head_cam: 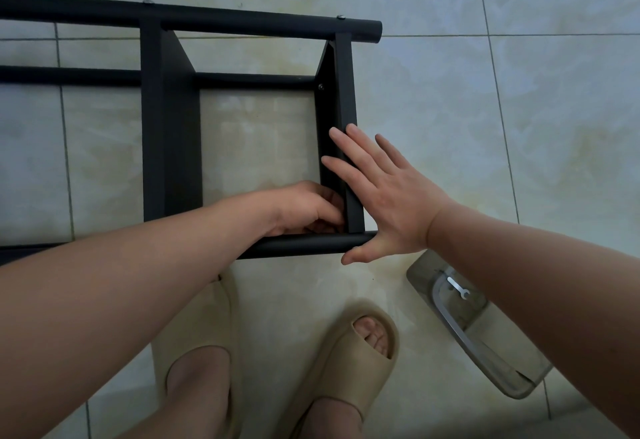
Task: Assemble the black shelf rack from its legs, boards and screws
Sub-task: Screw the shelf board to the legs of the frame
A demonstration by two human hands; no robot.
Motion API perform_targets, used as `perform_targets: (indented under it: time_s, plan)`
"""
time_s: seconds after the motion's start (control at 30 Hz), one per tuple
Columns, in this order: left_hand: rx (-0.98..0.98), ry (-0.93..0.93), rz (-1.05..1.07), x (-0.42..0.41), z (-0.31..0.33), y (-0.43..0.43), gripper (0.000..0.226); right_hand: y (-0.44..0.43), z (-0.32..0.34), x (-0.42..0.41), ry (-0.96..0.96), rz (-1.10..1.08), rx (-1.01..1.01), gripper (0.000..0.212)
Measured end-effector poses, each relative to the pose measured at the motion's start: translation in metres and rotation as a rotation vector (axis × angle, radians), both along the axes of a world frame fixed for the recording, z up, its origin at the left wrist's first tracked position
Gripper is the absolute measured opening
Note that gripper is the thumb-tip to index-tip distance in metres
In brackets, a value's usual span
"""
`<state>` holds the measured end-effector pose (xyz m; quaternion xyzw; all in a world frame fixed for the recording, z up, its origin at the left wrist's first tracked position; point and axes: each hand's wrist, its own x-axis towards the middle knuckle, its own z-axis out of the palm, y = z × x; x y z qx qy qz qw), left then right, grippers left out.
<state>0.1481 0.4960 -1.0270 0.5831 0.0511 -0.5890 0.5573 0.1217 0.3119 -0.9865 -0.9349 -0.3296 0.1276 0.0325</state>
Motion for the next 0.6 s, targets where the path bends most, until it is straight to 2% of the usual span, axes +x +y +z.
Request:
perform_targets:
  time_s: [0.17, 0.3, 0.37, 0.53, 0.6]
  plan:
    - [-0.073, 0.057, 0.004, 0.0017, 0.0022, 0.0009, 0.016, -0.0002, -0.0001, 0.0001, 0.001, -0.002, -0.007, 0.129]
    - [0.004, -0.032, -0.053, 0.0000, 0.0046, 0.0002, 0.008, 0.0001, 0.0002, -0.0003, 0.001, -0.004, 0.003, 0.129]
    - [0.033, -0.058, -0.042, -0.0002, 0.0044, 0.0004, 0.010, -0.0001, 0.0003, -0.0003, 0.001, -0.004, 0.007, 0.128]
    - [-0.001, 0.014, -0.013, 0.0009, 0.0056, 0.0006, 0.018, 0.0000, -0.0002, -0.0002, -0.004, 0.001, 0.005, 0.128]
    - [-0.020, 0.036, -0.008, 0.0010, 0.0059, 0.0002, 0.014, 0.0000, -0.0003, -0.0002, -0.005, 0.000, 0.008, 0.128]
